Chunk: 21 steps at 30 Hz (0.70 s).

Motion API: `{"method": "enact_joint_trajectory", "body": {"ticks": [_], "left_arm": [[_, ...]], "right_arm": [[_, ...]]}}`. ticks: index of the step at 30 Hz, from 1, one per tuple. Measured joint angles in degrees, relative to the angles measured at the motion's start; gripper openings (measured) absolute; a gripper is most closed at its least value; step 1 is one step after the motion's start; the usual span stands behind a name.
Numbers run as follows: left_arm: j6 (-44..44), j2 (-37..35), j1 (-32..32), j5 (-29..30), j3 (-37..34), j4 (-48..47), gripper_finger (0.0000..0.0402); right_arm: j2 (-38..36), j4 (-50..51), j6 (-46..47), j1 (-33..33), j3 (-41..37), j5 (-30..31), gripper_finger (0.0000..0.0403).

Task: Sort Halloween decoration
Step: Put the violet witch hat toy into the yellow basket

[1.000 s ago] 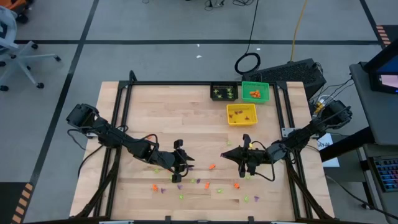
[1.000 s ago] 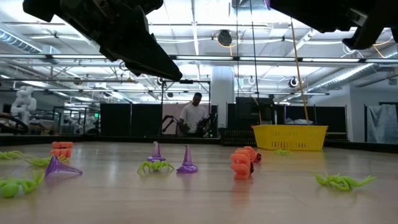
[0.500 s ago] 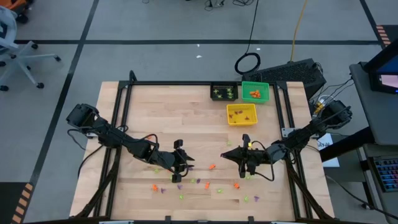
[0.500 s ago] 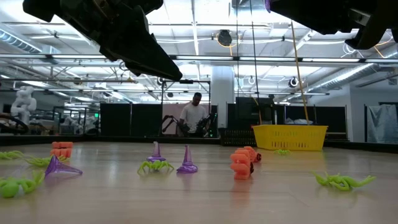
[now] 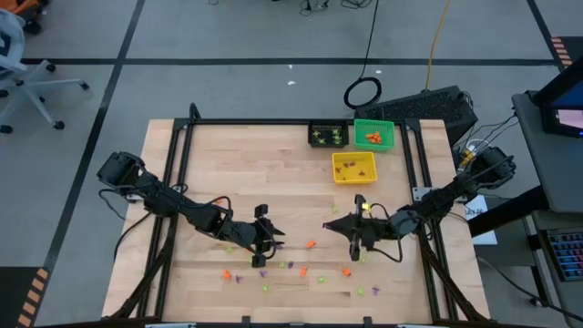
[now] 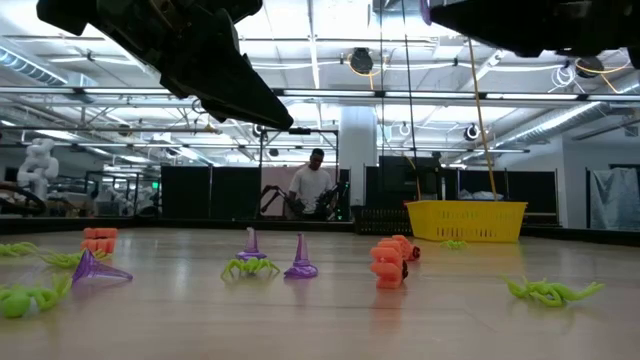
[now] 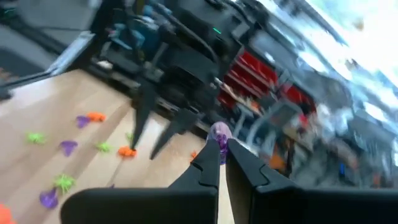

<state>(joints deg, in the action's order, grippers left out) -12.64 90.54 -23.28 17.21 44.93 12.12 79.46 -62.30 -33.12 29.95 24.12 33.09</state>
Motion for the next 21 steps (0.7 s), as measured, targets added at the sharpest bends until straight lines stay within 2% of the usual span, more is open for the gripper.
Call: {"method": "enact_joint_trajectory", "body": {"ticks": [6,9,15,21], "left_arm": [[0.0,0.0,0.0,0.0,0.0,0.0,0.0114],[0.0,0.0,0.0,0.0,0.0,0.0,0.0114],[0.0,0.0,0.0,0.0,0.0,0.0,0.0114],[0.0,0.0,0.0,0.0,0.0,0.0,0.0114]], "right_arm": [[0.0,2.6,13.6,-0.5,0.0,9.4,0.0000],[0.0,2.6,18.7,-1.8,0.0,12.1,0.0000],[-0.9,4.0,25.2,-5.4,0.0,12.3,0.0000],[-5.9,16.3,32.7,-10.6,0.0,12.3,0.0000]]}}
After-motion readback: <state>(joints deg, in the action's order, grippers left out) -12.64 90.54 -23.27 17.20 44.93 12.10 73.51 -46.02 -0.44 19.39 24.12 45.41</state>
